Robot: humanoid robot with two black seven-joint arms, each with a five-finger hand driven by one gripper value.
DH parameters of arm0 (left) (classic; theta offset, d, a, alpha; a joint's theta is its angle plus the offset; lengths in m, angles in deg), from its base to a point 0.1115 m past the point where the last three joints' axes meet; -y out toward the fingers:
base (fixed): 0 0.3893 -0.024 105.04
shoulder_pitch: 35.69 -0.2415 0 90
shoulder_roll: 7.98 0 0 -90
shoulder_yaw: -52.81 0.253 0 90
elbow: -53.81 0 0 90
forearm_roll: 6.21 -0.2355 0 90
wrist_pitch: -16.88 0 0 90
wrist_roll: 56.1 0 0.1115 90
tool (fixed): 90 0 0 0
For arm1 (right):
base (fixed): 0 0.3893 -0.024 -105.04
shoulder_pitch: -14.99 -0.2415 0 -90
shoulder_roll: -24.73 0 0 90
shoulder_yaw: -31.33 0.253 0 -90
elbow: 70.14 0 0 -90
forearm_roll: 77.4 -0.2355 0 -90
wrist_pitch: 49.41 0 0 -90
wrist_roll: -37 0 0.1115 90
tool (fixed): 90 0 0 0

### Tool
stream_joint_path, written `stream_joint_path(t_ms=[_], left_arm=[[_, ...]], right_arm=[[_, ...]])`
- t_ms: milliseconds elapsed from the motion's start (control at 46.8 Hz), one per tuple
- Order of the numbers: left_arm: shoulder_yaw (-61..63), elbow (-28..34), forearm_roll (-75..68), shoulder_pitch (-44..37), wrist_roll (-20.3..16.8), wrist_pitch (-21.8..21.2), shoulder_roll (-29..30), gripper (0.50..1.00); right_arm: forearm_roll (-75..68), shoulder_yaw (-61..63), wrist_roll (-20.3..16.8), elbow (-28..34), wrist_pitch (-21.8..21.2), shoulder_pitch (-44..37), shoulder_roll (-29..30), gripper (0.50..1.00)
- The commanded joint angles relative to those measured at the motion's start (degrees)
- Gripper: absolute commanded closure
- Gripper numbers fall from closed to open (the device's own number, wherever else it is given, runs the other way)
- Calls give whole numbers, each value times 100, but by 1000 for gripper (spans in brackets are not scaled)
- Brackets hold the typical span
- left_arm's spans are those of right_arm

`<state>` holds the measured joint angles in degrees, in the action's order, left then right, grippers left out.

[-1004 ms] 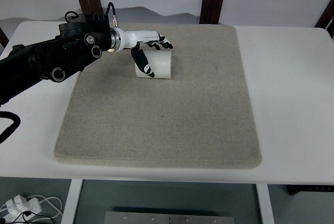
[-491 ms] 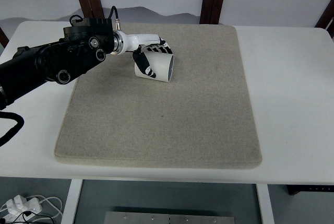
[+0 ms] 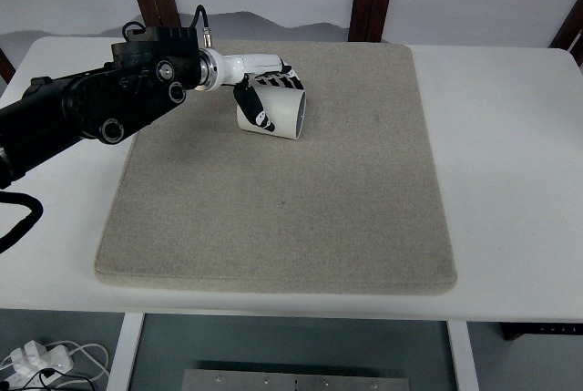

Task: Flip white cup upright
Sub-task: 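Lift the gripped cup with the left hand and rotate it upright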

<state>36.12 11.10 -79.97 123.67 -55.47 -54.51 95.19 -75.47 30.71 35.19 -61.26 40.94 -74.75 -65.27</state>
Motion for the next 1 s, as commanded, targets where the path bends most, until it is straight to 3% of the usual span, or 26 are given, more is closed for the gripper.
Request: stream_joint_path(t_ms=[0, 256, 619, 982], left_arm=[[-10, -9, 19, 7, -10, 2, 10, 1000], [-141, -9, 203, 25, -81, -7, 45, 1000], [-317, -9, 1970, 69, -265, 20, 282, 1000], [-484, 482, 3622, -54, -898, 195, 353, 1000]], right_arm=[[1, 9, 5, 0, 0, 0, 0, 548], [1, 0, -4, 0, 0, 0, 0, 548], [1, 0, -3, 0, 0, 0, 0, 548], [1, 0, -4, 0, 0, 0, 0, 548]])
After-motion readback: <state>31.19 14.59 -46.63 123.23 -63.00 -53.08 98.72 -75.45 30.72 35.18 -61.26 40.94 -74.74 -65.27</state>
